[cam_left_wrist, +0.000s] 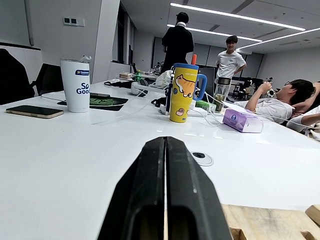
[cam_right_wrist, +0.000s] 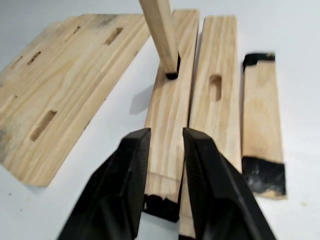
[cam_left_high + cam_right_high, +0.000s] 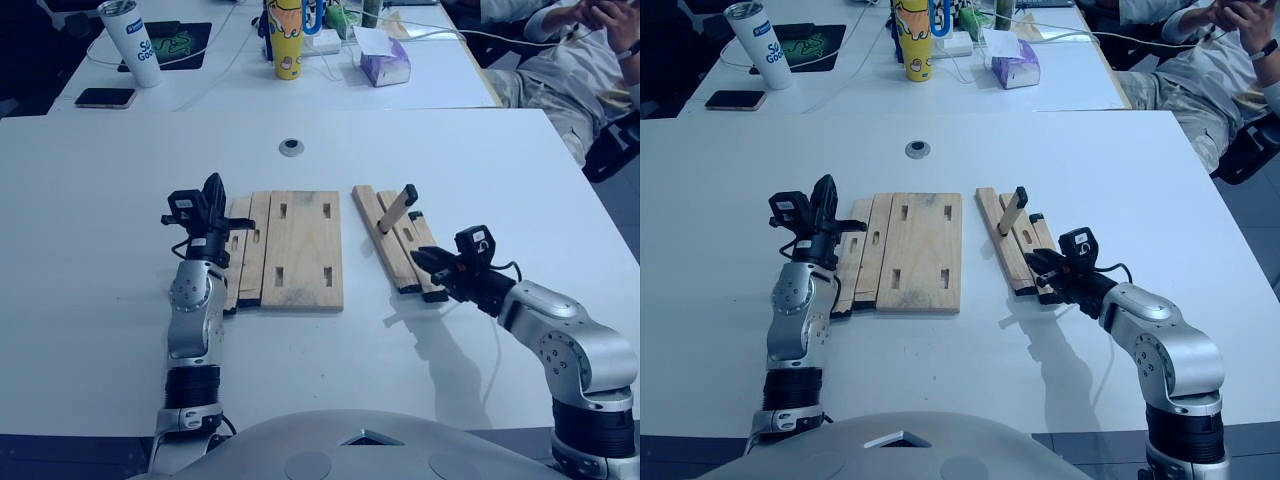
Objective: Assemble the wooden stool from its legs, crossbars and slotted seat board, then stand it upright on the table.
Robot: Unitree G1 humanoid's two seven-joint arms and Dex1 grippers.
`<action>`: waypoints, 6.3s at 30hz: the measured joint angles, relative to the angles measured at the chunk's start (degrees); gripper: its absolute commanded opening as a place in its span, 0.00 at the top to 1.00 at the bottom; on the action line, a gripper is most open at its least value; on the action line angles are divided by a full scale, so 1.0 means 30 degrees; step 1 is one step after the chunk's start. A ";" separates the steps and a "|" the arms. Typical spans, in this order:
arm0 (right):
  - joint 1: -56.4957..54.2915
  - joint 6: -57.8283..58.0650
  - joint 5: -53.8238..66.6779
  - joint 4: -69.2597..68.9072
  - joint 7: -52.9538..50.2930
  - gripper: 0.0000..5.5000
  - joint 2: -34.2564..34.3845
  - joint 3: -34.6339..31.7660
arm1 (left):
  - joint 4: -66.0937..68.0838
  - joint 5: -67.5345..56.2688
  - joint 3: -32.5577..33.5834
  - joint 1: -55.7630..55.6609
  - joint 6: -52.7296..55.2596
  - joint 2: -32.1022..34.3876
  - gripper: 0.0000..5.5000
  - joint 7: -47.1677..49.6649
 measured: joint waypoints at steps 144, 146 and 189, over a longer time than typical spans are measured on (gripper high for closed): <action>-0.4744 -2.0846 -0.8346 0.7612 0.5289 0.63 0.0334 0.6769 | -0.1771 -1.6995 0.1846 -0.1545 1.3829 -0.1480 0.70 -0.2916; -0.4744 -2.1029 -0.8345 0.7607 0.5613 0.63 0.0327 0.6797 | -0.1772 -1.7460 0.1860 -0.1529 1.4225 -0.1482 0.64 -0.2731; -0.4770 -2.0892 -0.8489 0.7329 0.6570 0.63 0.0290 0.7501 | -0.2996 -1.8938 0.1499 -0.1410 1.4427 -0.1063 0.05 -0.3236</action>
